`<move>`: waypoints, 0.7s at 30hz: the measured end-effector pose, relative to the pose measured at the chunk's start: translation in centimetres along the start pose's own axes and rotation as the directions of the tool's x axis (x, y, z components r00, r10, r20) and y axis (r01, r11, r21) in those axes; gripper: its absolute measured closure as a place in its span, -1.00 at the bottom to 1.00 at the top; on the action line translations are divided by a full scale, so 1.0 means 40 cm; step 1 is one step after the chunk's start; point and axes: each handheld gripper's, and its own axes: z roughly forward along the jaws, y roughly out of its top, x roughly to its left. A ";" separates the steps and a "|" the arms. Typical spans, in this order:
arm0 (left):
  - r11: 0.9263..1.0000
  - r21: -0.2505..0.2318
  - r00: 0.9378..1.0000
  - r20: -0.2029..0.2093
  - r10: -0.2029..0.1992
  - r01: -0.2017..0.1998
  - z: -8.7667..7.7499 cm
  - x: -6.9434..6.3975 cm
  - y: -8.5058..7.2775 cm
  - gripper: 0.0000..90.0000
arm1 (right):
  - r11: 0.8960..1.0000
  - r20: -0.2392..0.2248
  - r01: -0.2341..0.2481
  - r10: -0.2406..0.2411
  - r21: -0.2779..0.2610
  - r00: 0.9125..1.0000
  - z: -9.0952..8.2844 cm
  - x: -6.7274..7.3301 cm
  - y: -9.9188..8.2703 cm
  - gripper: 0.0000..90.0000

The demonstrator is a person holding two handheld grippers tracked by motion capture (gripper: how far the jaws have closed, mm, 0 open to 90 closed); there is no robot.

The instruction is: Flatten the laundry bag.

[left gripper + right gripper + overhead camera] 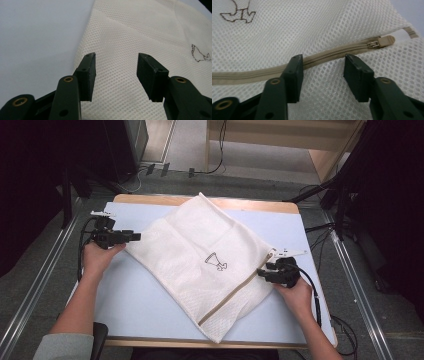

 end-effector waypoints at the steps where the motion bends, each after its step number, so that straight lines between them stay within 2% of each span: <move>1: 1.000 0.010 1.000 0.004 -0.004 0.003 -0.003 -0.002 -0.005 0.10 | 1.000 0.055 0.013 -0.012 -0.017 0.998 0.002 0.010 -0.006 0.40; 2: 1.000 0.010 1.000 0.004 -0.004 0.003 -0.003 -0.002 -0.005 0.10 | 1.000 0.055 0.013 -0.012 -0.017 0.998 0.002 0.010 -0.006 0.40; 3: 1.000 0.017 1.000 0.007 -0.006 0.006 -0.004 -0.006 -0.010 0.10 | 0.999 0.065 0.037 -0.035 -0.021 0.997 0.001 0.017 -0.011 0.57; 5: 1.000 0.020 1.000 0.008 0.000 0.000 -0.009 -0.014 -0.017 0.11 | 0.999 0.077 0.032 -0.030 -0.018 0.997 0.002 0.020 -0.010 0.64; 6: 1.000 0.015 1.000 0.015 -0.003 0.003 -0.011 -0.017 -0.020 0.11 | 0.999 0.076 0.030 -0.029 -0.017 0.997 0.002 0.019 -0.009 0.78; 7: 1.000 0.016 1.000 0.013 -0.001 0.001 -0.014 -0.019 -0.023 0.11 | 1.000 0.094 0.021 -0.020 -0.015 0.995 0.000 0.018 -0.008 0.92; 9: 1.000 0.016 1.000 0.020 -0.007 0.007 -0.019 -0.023 -0.030 0.11 | 1.000 0.080 -0.011 0.012 -0.013 0.997 -0.001 0.011 -0.007 1.00; 15: 0.999 0.037 0.999 0.035 0.006 -0.007 -0.021 -0.038 -0.043 0.12 | 0.999 0.091 -0.034 0.032 0.015 0.995 -0.001 0.014 0.005 1.00; 17: 0.999 0.036 0.999 0.035 0.008 -0.009 -0.022 -0.040 -0.044 0.12 | 0.998 0.076 -0.063 0.060 0.032 0.995 -0.003 0.012 0.012 1.00; 19: 1.000 0.025 0.999 0.038 0.011 -0.012 -0.028 -0.044 -0.044 0.12 | 0.994 0.028 -0.099 0.098 0.051 0.995 -0.004 0.012 0.017 1.00; 21: 1.000 0.023 0.999 0.038 0.013 -0.014 -0.029 -0.045 -0.044 0.12 | 0.995 0.019 -0.081 0.080 0.058 0.997 -0.002 0.023 0.020 1.00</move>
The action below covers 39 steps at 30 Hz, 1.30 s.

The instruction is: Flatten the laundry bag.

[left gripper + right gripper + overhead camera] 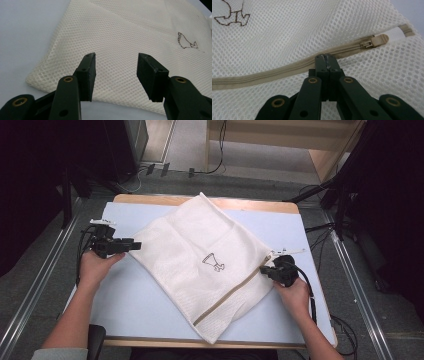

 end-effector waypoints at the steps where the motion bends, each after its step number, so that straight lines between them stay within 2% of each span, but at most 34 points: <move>1: 1.000 -0.001 1.000 -0.001 0.001 -0.001 -0.002 -0.002 -0.001 0.12 | 1.000 -0.004 0.000 0.000 0.001 1.000 0.001 0.006 0.001 1.00; 6: 1.000 -0.002 1.000 -0.004 0.004 -0.004 -0.002 -0.005 -0.002 0.12 | 0.999 -0.044 0.037 -0.037 0.001 0.998 0.014 0.047 0.010 1.00; 7: 1.000 -0.001 1.000 -0.004 0.005 -0.005 -0.002 -0.006 -0.003 0.11 | 1.000 -0.066 0.029 -0.029 -0.002 0.997 0.017 0.057 0.012 1.00; 8: 1.000 0.001 1.000 -0.004 0.006 -0.006 -0.002 -0.006 -0.003 0.11 | 1.000 -0.066 0.029 -0.029 -0.002 0.997 0.017 0.057 0.012 1.00; 10: 1.000 0.000 1.000 -0.005 0.006 -0.006 -0.002 -0.008 -0.003 0.10 | 0.999 -0.083 0.033 -0.033 0.002 0.996 0.025 0.078 0.017 1.00; 11: 1.000 -0.001 1.000 -0.006 0.007 -0.007 -0.001 -0.009 -0.004 0.09 | 0.998 -0.085 0.060 -0.059 0.007 0.995 0.034 0.101 0.020 1.00; 12: 1.000 0.002 1.000 -0.010 0.010 -0.010 0.000 -0.011 -0.005 0.09 | 0.998 -0.085 0.060 -0.059 0.007 0.995 0.034 0.101 0.020 1.00; 13: 1.000 0.009 1.000 -0.015 0.014 -0.013 0.001 -0.013 -0.006 0.08 | 0.998 -0.090 0.069 -0.068 0.010 0.994 0.043 0.120 0.023 1.00; 16: 1.000 0.014 1.000 -0.017 0.019 -0.018 0.002 -0.013 -0.009 0.07 | 0.997 -0.098 0.083 -0.081 0.008 0.992 0.048 0.133 0.027 1.00; 19: 1.000 0.016 1.000 -0.025 0.011 -0.011 0.002 -0.012 -0.014 0.06 | 0.996 -0.149 0.088 -0.085 0.011 0.985 0.062 0.167 0.031 1.00; 20: 1.000 0.016 1.000 -0.025 0.011 -0.011 0.002 -0.012 -0.014 0.06 | 0.996 -0.149 0.088 -0.085 0.011 0.985 0.062 0.167 0.031 1.00; 21: 1.000 0.018 1.000 -0.029 0.009 -0.009 0.000 -0.011 -0.017 0.05 | 0.992 -0.161 0.123 -0.120 0.006 0.980 0.070 0.188 0.033 1.00; 23: 1.000 0.018 0.999 -0.034 0.012 -0.011 -0.002 -0.010 -0.018 0.05 | 0.992 -0.165 0.129 -0.126 0.010 0.978 0.071 0.196 0.034 1.00; 25: 1.000 0.016 0.999 -0.042 0.003 -0.002 -0.007 -0.007 -0.024 0.02 | 0.987 -0.169 0.158 -0.156 -0.002 0.973 0.077 0.208 0.037 1.00; 28: 1.000 0.012 0.999 -0.045 -0.009 0.009 -0.014 -0.003 -0.029 0.02 | 0.986 -0.173 0.165 -0.167 -0.024 0.971 0.070 0.195 0.041 0.98; 29: 1.000 0.015 0.999 -0.050 -0.005 0.006 -0.018 -0.003 -0.030 0.02 | 0.985 -0.160 0.167 -0.172 -0.040 0.972 0.064 0.192 0.043 0.97; 31: 1.000 0.018 0.999 -0.051 -0.009 0.010 -0.023 -0.004 -0.034 0.02 | 0.983 -0.148 0.164 -0.176 -0.087 0.973 0.052 0.177 0.052 0.85; 32: 1.000 0.018 0.999 -0.051 -0.009 0.010 -0.023 -0.004 -0.034 0.01 | 0.983 -0.148 0.164 -0.176 -0.087 0.973 0.052 0.177 0.052 0.85; 34: 1.000 0.015 0.999 -0.053 -0.005 0.006 -0.028 -0.008 -0.040 0.01 | 0.985 -0.135 0.136 -0.150 -0.107 0.979 0.053 0.155 0.063 0.72; 36: 1.000 0.008 0.999 -0.054 -0.008 0.009 -0.032 -0.011 -0.045 -0.01 | 0.981 -0.110 0.137 -0.152 -0.134 0.982 0.064 0.137 0.071 0.64; 39: 1.000 0.003 0.998 -0.058 -0.010 0.010 -0.040 -0.013 -0.053 -0.03 | 0.980 -0.071 0.160 -0.169 -0.115 0.983 0.076 0.121 0.095 0.61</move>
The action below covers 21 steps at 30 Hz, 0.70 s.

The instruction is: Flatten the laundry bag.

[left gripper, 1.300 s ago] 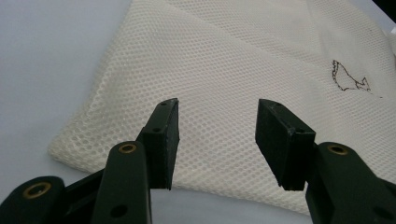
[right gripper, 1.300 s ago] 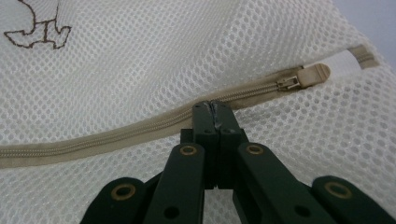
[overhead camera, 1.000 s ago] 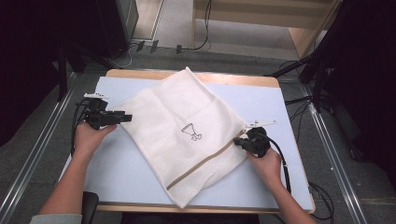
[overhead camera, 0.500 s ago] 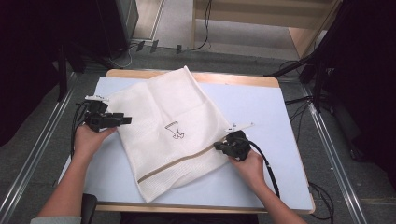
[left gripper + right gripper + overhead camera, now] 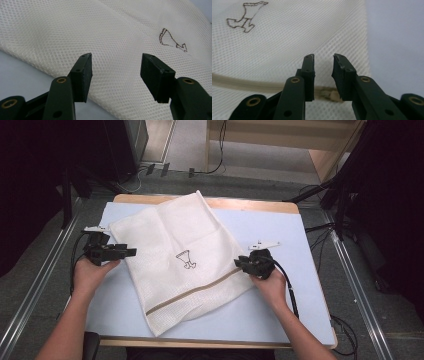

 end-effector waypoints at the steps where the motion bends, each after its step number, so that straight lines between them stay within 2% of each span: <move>1: 1.000 -0.001 1.000 -0.002 -0.002 0.002 -0.002 -0.001 -0.002 -0.03 | 1.000 0.012 0.006 -0.006 -0.008 1.000 0.004 -0.007 0.007 0.60; 3: 1.000 -0.004 1.000 0.003 -0.006 0.006 -0.006 -0.001 -0.010 -0.03 | 1.000 0.026 0.004 -0.003 -0.003 1.000 0.010 -0.017 0.021 0.55; 6: 0.999 -0.011 0.999 0.019 -0.037 0.037 -0.003 -0.002 -0.026 -0.04 | 1.000 0.036 -0.007 0.007 -0.010 0.999 0.025 -0.031 0.038 0.41; 10: 1.000 0.015 1.000 0.007 -0.018 0.018 -0.001 -0.015 -0.040 -0.04 | 1.000 0.060 0.001 0.000 -0.013 0.998 0.053 -0.046 0.061 0.30; 13: 1.000 0.019 1.000 0.000 -0.017 0.017 -0.007 -0.019 -0.049 -0.04 | 1.000 0.065 -0.018 0.020 -0.023 0.998 0.076 -0.066 0.077 0.28; 15: 1.000 0.022 1.000 -0.001 -0.018 0.018 -0.011 -0.017 -0.055 -0.04 | 0.999 0.071 -0.033 0.033 0.000 0.997 0.097 -0.081 0.086 0.28; 18: 1.000 0.022 1.000 -0.007 -0.022 0.022 -0.013 -0.014 -0.060 -0.04 | 0.999 0.075 -0.038 0.038 0.003 0.996 0.111 -0.091 0.087 0.29; 19: 0.999 0.025 1.000 -0.007 -0.025 0.026 -0.015 -0.012 -0.063 -0.04 | 0.999 0.083 -0.030 0.028 0.022 0.996 0.119 -0.095 0.090 0.29; 20: 0.999 0.023 1.000 -0.005 -0.030 0.030 -0.016 -0.010 -0.066 -0.04 | 0.999 0.098 -0.004 -0.002 0.053 0.995 0.133 -0.094 0.091 0.32; 21: 0.999 0.023 0.999 -0.008 -0.035 0.035 -0.017 -0.007 -0.068 -0.04 | 0.999 0.098 -0.004 -0.002 0.053 0.995 0.133 -0.094 0.091 0.32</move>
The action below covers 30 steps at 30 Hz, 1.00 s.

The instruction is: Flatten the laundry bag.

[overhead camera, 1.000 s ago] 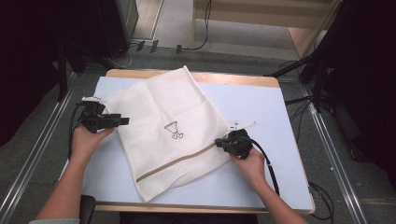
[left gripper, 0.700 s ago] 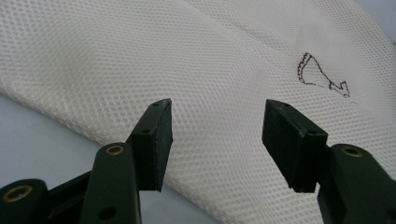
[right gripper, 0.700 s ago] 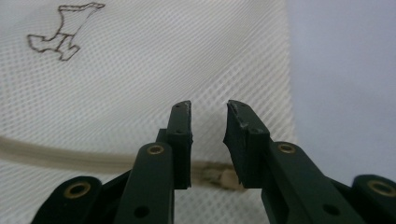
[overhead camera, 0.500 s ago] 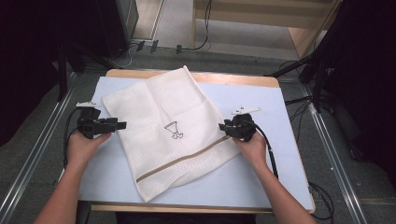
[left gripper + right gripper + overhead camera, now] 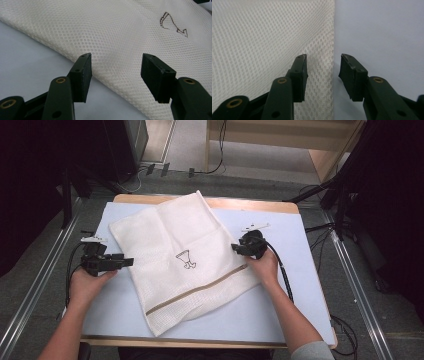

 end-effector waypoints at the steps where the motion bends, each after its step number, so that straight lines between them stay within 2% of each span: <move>1: 1.000 0.001 1.000 -0.002 -0.003 0.003 -0.001 0.004 -0.002 -0.04 | 1.000 -0.009 0.008 -0.008 0.010 1.000 0.009 0.001 -0.001 0.38; 4: 1.000 -0.001 1.000 -0.002 -0.008 0.008 -0.001 0.007 -0.003 -0.04 | 1.000 -0.022 0.002 -0.002 0.013 1.000 0.009 0.001 -0.001 0.53; 6: 1.000 0.002 1.000 -0.003 -0.006 0.006 0.001 0.006 -0.002 -0.05 | 1.000 -0.029 0.007 -0.007 0.025 1.000 0.005 0.002 -0.001 0.78; 8: 1.000 0.007 1.000 -0.001 -0.004 0.004 0.002 0.005 -0.001 -0.05 | 1.000 -0.031 -0.003 0.004 0.029 0.999 0.003 0.002 -0.002 0.82; 10: 1.000 0.008 1.000 -0.004 0.002 -0.002 0.005 0.004 0.000 -0.05 | 0.999 -0.039 -0.014 0.016 0.034 0.999 0.002 0.003 -0.001 0.94; 11: 1.000 0.010 1.000 -0.002 0.002 -0.002 0.006 0.003 0.001 -0.05 | 0.999 -0.039 -0.014 0.016 0.034 0.999 0.002 0.003 -0.001 0.94; 12: 1.000 0.008 1.000 0.000 0.004 -0.004 0.007 0.003 0.003 -0.05 | 0.998 -0.048 -0.043 0.045 0.035 0.998 -0.002 -0.001 0.000 0.96; 14: 1.000 0.010 1.000 0.002 0.008 -0.008 0.010 0.004 0.003 -0.05 | 0.997 -0.048 -0.069 0.071 0.027 0.996 -0.010 -0.015 -0.001 0.97; 17: 1.000 0.015 1.000 0.001 0.009 -0.009 0.013 0.003 0.004 -0.04 | 0.997 -0.052 -0.081 0.082 0.019 0.995 -0.021 -0.029 -0.002 0.97; 21: 1.000 0.018 1.000 0.009 0.011 -0.011 0.022 -0.001 0.012 -0.05 | 0.995 -0.028 -0.093 0.093 0.025 0.995 -0.042 -0.049 -0.015 0.97; 28: 0.998 0.047 0.999 0.019 0.043 -0.044 0.058 -0.022 0.027 -0.05 | 0.992 -0.007 -0.126 0.126 0.011 0.992 -0.079 -0.079 -0.046 0.96; 30: 0.996 0.067 0.998 0.029 0.059 -0.061 0.086 -0.038 0.038 -0.05 | 0.992 0.005 -0.129 0.129 0.009 0.992 -0.100 -0.093 -0.062 0.96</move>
